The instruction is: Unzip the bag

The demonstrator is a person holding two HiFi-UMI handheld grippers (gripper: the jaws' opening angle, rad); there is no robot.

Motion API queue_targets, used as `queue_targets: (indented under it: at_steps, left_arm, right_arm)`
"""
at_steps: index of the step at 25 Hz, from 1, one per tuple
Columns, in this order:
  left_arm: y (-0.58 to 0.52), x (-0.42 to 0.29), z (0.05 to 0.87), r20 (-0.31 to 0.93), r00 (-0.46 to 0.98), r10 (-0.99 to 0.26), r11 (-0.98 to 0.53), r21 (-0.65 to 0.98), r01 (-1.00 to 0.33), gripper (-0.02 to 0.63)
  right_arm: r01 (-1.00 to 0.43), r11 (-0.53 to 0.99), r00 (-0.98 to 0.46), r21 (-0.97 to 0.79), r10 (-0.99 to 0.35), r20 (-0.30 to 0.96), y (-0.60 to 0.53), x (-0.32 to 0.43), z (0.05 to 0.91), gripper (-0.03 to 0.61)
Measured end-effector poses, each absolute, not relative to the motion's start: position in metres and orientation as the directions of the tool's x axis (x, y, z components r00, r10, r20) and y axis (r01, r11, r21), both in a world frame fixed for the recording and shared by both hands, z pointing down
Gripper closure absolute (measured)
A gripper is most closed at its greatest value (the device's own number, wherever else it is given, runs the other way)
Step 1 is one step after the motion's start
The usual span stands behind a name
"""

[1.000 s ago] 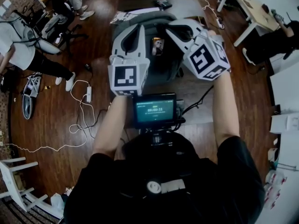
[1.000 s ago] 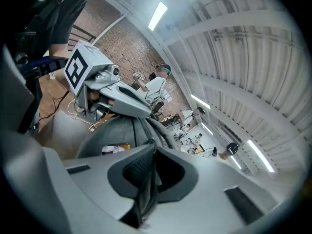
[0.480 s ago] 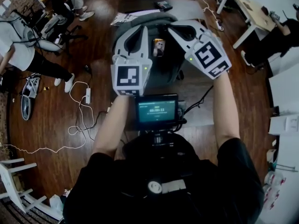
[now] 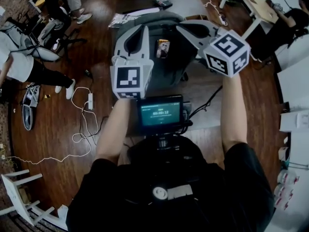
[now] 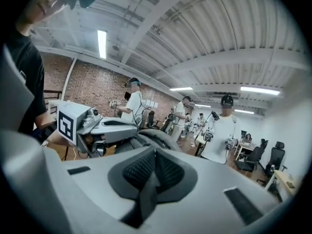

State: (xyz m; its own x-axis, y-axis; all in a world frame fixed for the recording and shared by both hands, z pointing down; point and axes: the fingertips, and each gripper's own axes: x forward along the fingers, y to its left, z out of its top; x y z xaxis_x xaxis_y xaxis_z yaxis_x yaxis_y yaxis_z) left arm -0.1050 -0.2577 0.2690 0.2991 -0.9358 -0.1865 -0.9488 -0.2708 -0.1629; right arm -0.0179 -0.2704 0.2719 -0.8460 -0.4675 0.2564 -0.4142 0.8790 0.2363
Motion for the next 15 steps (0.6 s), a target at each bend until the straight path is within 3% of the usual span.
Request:
queue_targets:
  at_steps: [5, 9, 15]
  left_arm:
    - [-0.258, -0.088, 0.272, -0.128, 0.381, -0.916, -0.349, -0.214, -0.912, 0.618]
    - [-0.259, -0.066, 0.279, -0.045, 0.454, -0.89, -0.39, -0.438, -0.81, 0.611]
    - [-0.266, -0.036, 0.288, 0.09, 0.476, -0.875, -0.37, -0.758, -0.537, 0.528]
  right_arm:
    - [-0.4, 0.875, -0.846, 0.274, -0.467, 0.257, -0.267, -0.023, 0.273, 0.558]
    - [-0.402, 0.869, -0.84, 0.29, -0.475, 0.26, -0.269, -0.025, 0.273, 0.558]
    - [-0.392, 0.862, -0.834, 0.32, -0.48, 0.273, -0.269, -0.029, 0.273, 0.558]
